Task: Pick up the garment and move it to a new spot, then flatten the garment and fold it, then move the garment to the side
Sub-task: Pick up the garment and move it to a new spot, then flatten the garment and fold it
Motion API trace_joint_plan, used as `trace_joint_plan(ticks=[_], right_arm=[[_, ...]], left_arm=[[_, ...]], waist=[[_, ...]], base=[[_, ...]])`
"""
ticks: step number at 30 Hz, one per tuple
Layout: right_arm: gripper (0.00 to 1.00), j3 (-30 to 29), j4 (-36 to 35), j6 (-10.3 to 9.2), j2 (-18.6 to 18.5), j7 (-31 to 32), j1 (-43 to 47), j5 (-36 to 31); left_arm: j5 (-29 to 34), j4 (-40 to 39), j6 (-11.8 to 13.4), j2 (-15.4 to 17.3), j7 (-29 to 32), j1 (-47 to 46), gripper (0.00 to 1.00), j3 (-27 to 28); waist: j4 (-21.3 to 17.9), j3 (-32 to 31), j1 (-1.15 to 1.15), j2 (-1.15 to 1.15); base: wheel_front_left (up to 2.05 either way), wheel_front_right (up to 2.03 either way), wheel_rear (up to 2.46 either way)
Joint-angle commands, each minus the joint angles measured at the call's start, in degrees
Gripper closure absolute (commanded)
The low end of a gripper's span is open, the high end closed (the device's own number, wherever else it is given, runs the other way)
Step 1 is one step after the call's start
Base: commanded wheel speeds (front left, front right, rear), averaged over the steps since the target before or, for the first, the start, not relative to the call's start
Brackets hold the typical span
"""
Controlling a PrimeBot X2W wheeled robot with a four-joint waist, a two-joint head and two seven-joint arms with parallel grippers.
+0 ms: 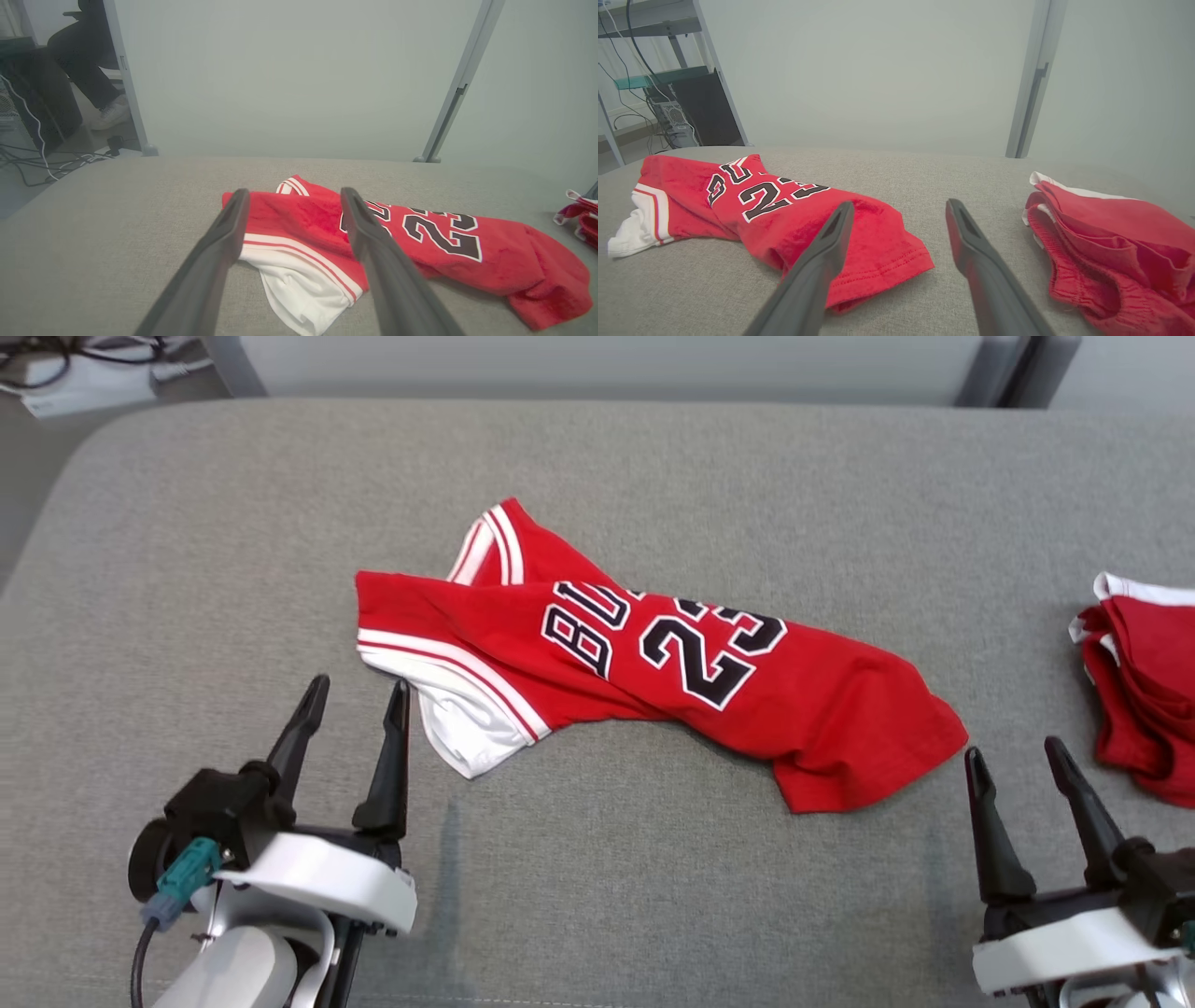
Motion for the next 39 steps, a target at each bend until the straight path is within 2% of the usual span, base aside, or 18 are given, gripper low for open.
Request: trace_joint_plan(ticks=[1, 6, 11, 18, 31, 36, 39], right_arm=[[0.0, 0.96, -0.79, -0.01, -0.28, 0.08, 1.07, -0.77], [0.0, 0.18, -0.51, -0.01, 0.74, -0.11, 3.54, -1.08], [0.0, 0.42, -0.42, -0.01, 1.39, -0.23, 5.54, -1.5], [0.0, 1.6, -0.87, -0.01, 2.21, -0.12, 9.27, -1.9], [0.0, 2.45, -2.46, -0.01, 2.65, 1.38, 11.27, -2.21], [0.0, 3.2, -1.98, -0.01, 1.94, 1.78, 10.07, -2.28], [0.0, 5.66, 0.19, -0.01, 0.23, 2.47, 7.72, -1.99]], left_arm=[[-0.34, -0.05, -1.01, 1.72, -1.14, 0.06, 0.0, 2.17], [-0.34, 3.74, -3.54, 2.1, -2.7, 1.5, 0.0, 1.96], [-0.27, 6.38, -4.08, 1.98, -3.44, 2.91, 0.0, 2.43], [-0.54, 5.84, -2.68, 2.13, -4.1, 7.42, 0.0, 4.99], [-0.38, 1.11, 0.09, 3.13, -3.68, 11.47, 0.0, 6.06], [-0.33, 0.38, 0.62, 3.09, -3.27, 11.14, 0.0, 6.01], [-0.24, -0.17, 0.96, 2.98, -3.24, 10.79, 0.0, 6.07]], waist=[[1.45, -2.92, 0.0, 0.0], [0.92, -5.32, 0.0, 0.0], [0.04, -7.17, 0.0, 0.0], [-0.93, -10.12, 0.0, 0.0], [-0.19, -10.96, 0.0, 0.0], [-0.01, -10.49, 0.0, 0.0], [0.14, -9.81, 0.0, 0.0]], base=[[0.0, 0.0, 0.0], [0.0, 0.0, 0.0], [0.0, 0.0, 0.0], [0.0, 0.0, 0.0], [0.0, 0.0, 0.0], [0.0, 0.0, 0.0], [0.0, 0.0, 0.0]])
